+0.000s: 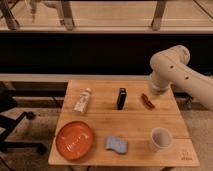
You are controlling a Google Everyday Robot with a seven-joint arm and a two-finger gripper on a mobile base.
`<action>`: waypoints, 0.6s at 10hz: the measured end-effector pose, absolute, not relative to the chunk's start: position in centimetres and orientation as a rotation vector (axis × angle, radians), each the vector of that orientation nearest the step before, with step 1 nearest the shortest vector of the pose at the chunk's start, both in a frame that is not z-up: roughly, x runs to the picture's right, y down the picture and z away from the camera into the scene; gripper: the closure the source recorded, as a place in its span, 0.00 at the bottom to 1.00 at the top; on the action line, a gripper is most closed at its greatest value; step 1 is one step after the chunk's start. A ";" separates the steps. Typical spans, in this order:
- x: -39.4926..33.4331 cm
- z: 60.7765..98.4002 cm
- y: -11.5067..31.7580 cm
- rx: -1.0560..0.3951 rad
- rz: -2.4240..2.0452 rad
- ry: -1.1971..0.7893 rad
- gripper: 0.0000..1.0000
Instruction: Knock the eraser over
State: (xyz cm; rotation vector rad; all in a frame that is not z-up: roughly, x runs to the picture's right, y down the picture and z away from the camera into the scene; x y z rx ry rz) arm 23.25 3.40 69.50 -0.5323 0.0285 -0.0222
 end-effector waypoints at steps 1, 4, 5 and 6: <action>22.6 69.8 3.4 -0.529 -0.024 0.024 0.99; 21.2 70.6 3.3 -0.522 -0.028 0.019 0.99; 21.1 70.7 3.2 -0.520 -0.030 0.019 0.99; 20.6 71.0 3.1 -0.515 -0.033 0.015 0.99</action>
